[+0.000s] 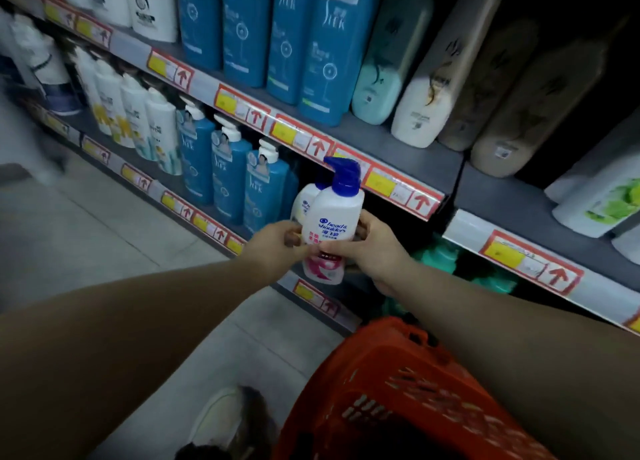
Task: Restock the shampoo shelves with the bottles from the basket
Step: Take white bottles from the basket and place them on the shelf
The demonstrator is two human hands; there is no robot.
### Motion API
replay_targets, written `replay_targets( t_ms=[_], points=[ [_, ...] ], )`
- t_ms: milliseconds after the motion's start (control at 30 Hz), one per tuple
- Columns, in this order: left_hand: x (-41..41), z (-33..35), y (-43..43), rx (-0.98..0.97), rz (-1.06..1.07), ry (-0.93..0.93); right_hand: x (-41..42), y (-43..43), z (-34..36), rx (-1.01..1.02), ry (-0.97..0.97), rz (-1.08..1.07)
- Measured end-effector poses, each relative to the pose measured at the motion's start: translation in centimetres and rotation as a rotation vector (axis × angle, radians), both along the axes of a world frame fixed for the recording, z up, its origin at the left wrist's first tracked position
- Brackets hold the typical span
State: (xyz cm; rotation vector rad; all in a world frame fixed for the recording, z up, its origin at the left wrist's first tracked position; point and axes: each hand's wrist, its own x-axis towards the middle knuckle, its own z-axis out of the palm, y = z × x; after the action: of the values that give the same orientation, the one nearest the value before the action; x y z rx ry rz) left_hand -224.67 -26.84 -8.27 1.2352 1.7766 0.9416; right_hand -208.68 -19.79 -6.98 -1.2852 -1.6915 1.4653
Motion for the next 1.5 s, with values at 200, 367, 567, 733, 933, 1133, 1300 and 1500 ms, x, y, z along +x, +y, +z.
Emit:
replay_targets(
  t_ms=[200, 367, 567, 733, 933, 1133, 1300, 1500],
  points=[
    [0.5, -4.7, 2.8, -0.013, 0.038, -0.030, -0.3, 2.4, -3.5, -0.085, -0.103, 0.050],
    [1.8, -7.3, 4.7, -0.013, 0.035, -0.124, 0.2, 4.6, -4.7, -0.079, -0.193, 0.040],
    [3.9, -8.8, 7.2, 0.045, 0.002, -0.193, 0.3, 6.9, -6.7, -0.132, -0.117, -0.154],
    [5.0, -10.8, 9.0, 0.079, -0.021, -0.199, 0.6, 8.2, -7.3, -0.152, -0.064, -0.197],
    [6.4, -9.9, 9.5, 0.016, -0.043, -0.239, 0.6, 9.5, -8.1, -0.142, -0.085, -0.267],
    [6.7, -9.7, 9.8, -0.001, 0.036, -0.217, 0.9, 9.7, -8.7, -0.125, -0.212, -0.304],
    [6.2, -8.7, 9.6, -0.072, 0.070, -0.141, 1.6, 7.9, -7.2, -0.293, -0.263, -0.289],
    [6.2, -3.9, 7.5, -0.113, 0.018, -0.038, 3.2, 4.7, -2.0, -0.302, -0.251, -0.258]
  ],
)
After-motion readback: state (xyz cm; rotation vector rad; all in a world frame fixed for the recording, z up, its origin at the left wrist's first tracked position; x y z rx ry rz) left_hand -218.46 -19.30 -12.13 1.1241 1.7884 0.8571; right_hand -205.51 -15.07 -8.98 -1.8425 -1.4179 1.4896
